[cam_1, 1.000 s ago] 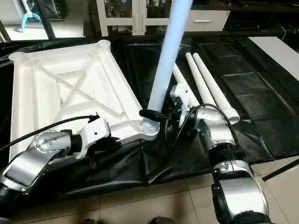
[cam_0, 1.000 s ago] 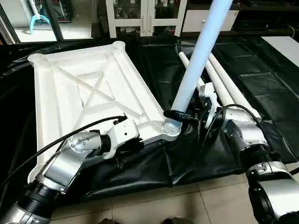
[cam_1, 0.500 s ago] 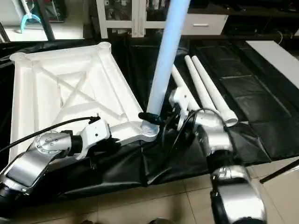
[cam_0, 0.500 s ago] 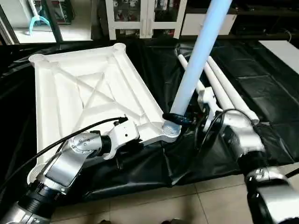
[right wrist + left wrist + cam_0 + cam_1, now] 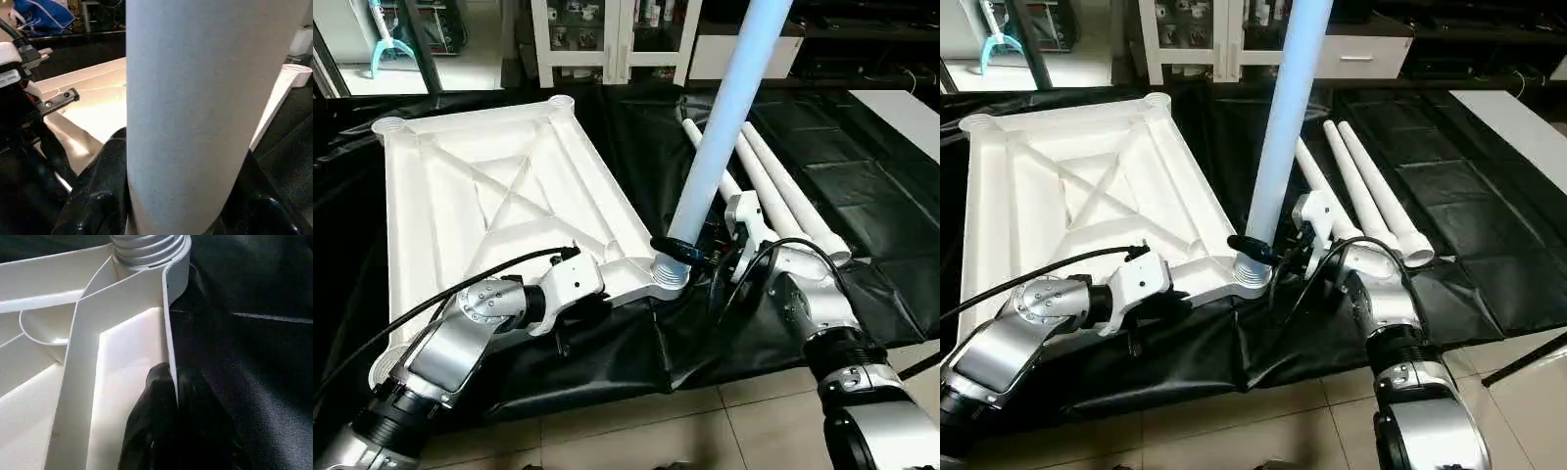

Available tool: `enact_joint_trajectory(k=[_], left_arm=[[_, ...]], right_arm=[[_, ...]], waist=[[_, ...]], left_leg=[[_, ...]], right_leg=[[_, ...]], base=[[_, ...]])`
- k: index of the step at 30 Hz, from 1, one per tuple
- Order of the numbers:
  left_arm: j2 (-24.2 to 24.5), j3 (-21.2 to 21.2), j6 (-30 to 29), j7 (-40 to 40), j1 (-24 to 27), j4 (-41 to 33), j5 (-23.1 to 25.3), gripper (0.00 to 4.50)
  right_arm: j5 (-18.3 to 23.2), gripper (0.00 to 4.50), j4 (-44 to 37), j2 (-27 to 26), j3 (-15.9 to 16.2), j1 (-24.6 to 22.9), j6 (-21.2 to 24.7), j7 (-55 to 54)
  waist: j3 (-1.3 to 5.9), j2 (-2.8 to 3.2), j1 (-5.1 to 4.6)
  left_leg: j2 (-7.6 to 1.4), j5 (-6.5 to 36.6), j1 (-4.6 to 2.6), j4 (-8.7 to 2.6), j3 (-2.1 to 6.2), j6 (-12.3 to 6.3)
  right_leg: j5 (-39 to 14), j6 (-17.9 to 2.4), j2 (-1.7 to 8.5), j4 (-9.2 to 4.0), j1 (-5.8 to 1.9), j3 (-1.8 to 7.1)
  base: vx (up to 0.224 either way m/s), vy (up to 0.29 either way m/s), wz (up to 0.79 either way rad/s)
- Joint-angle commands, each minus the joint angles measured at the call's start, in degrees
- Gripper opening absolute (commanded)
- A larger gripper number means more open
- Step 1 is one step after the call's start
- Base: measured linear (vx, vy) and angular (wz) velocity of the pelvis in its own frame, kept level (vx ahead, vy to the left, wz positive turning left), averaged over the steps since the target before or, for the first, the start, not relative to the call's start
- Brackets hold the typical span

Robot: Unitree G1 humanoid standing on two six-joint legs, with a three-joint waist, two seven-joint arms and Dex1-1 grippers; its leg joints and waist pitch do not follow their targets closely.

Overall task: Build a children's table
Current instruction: Insert table leg to table base

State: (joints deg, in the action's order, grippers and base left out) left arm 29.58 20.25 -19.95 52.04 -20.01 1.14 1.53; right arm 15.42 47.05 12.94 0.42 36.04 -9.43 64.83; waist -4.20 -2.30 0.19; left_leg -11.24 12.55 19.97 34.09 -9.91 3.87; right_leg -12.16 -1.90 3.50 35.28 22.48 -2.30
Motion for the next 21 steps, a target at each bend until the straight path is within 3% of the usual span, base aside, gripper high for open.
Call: enact_joint_trajectory(k=[1, 5, 10, 14, 21], left_arm=[[-0.8, 1.3, 2.5, 1.0, -0.3, -1.8, -0.7, 0.00], [-1.2, 1.3, 2.4, 0.1, -0.4, -1.2, -0.1, 0.00], [-1.5, 1.4, 2.4, 0.0, -0.6, -1.0, 0.2, 0.00], [-1.7, 1.3, 2.5, 0.0, -0.8, -0.7, 0.5, 0.00], [-1.6, 1.3, 2.9, 0.0, -1.1, -0.3, 1.0, 0.00]], right_arm=[[-2.9, 1.86, 5.5, 0.3, 1.0, -3.9, 3.3, -3.8], [0.3, 1.86, 4.7, -1.0, -2.2, -4.4, 2.7, -5.5], [1.5, 1.86, 2.1, -1.7, -2.7, -6.9, 2.9, -4.7], [1.3, 1.86, 1.2, -1.8, -2.4, -8.2, 2.8, -4.5], [-3.6, 1.86, 0.7, -0.5, 1.7, -10.0, -2.5, -4.2]], waist=[[2.63, 1.32, -0.23], [2.60, 1.37, -0.22], [2.67, 1.51, -0.17], [2.68, 1.52, -0.12], [2.43, 1.53, -0.16]], left_leg=[[-2.29, 7.3, -0.36, -4.40, 0.17, -2.89], [-2.32, 7.7, -0.44, -4.49, 0.12, -2.47], [-2.29, 6.8, -0.45, -4.47, 0.10, -2.96], [-2.25, 5.9, -0.33, -4.46, 0.09, -3.40], [-2.30, 8.1, -0.30, -4.72, 0.15, -2.49]], right_leg=[[-2.8, -16.1, 3.82, -3.58, -2.24, 2.47], [-2.7, -16.0, 3.84, -3.65, -2.13, 2.55], [-0.8, -16.1, 3.78, -3.53, -2.16, 2.50], [0.0, -16.1, 3.80, -3.49, -2.23, 2.49], [-3.6, -15.1, 3.83, -3.94, -2.05, 2.48]], base=[[0.000, 0.000, 0.00], [0.000, 0.000, 0.00], [0.000, 0.000, 0.00], [0.000, 0.000, 0.00], [0.000, 0.000, 0.00]])
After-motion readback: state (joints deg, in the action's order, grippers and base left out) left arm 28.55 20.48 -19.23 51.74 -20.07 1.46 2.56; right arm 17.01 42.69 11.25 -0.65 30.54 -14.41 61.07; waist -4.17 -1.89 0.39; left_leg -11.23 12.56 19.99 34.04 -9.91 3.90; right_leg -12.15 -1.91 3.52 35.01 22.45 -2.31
